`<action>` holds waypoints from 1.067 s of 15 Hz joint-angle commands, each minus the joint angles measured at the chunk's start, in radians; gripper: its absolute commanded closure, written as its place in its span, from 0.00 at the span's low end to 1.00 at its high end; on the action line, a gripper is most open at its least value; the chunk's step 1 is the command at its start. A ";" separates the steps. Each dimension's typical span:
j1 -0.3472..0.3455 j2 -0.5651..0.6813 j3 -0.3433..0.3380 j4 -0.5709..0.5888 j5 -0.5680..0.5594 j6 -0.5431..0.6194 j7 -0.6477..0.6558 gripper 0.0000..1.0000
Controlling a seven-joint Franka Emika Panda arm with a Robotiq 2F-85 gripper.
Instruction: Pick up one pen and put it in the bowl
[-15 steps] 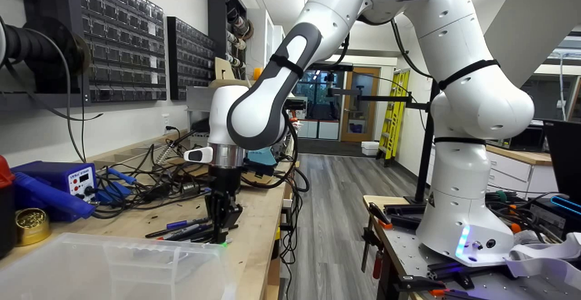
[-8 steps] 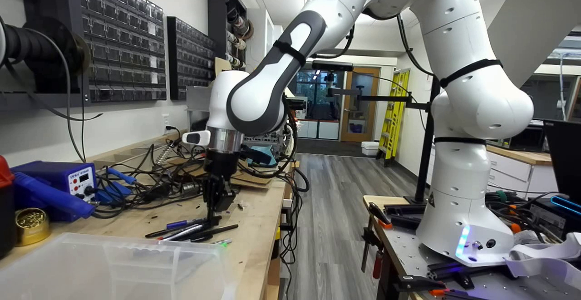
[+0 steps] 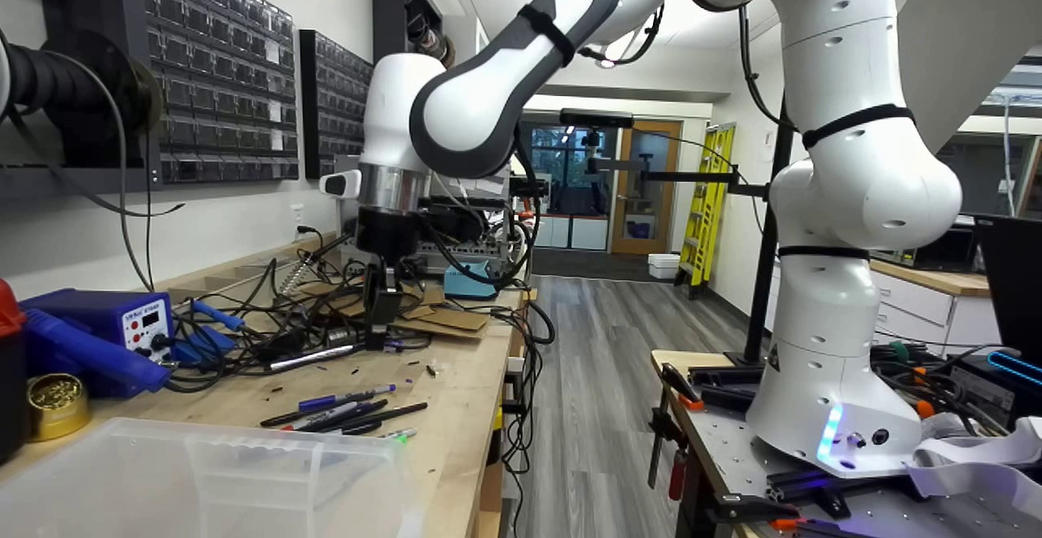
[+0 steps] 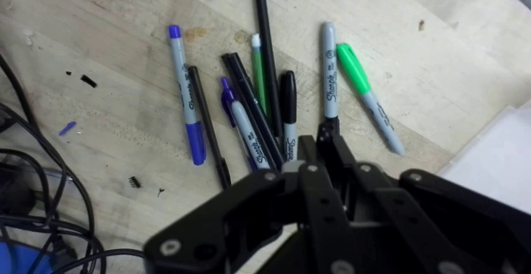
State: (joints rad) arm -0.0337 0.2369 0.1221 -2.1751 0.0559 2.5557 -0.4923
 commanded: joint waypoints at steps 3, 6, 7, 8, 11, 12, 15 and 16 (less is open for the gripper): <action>0.079 -0.129 -0.002 0.037 -0.012 -0.224 0.287 0.97; 0.118 -0.161 0.011 0.063 0.011 -0.300 0.387 0.97; 0.132 -0.163 0.017 0.076 0.014 -0.322 0.422 0.97; 0.145 -0.161 0.022 0.089 0.004 -0.340 0.468 0.97; 0.183 -0.123 0.041 0.142 -0.009 -0.373 0.576 0.97; 0.195 -0.110 0.047 0.158 -0.006 -0.384 0.602 0.97; 0.228 -0.058 0.064 0.206 -0.007 -0.391 0.670 0.97; 0.239 -0.039 0.067 0.220 -0.010 -0.389 0.686 0.97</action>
State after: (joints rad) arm 0.1775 0.1410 0.1829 -2.0228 0.0557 2.2070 0.1220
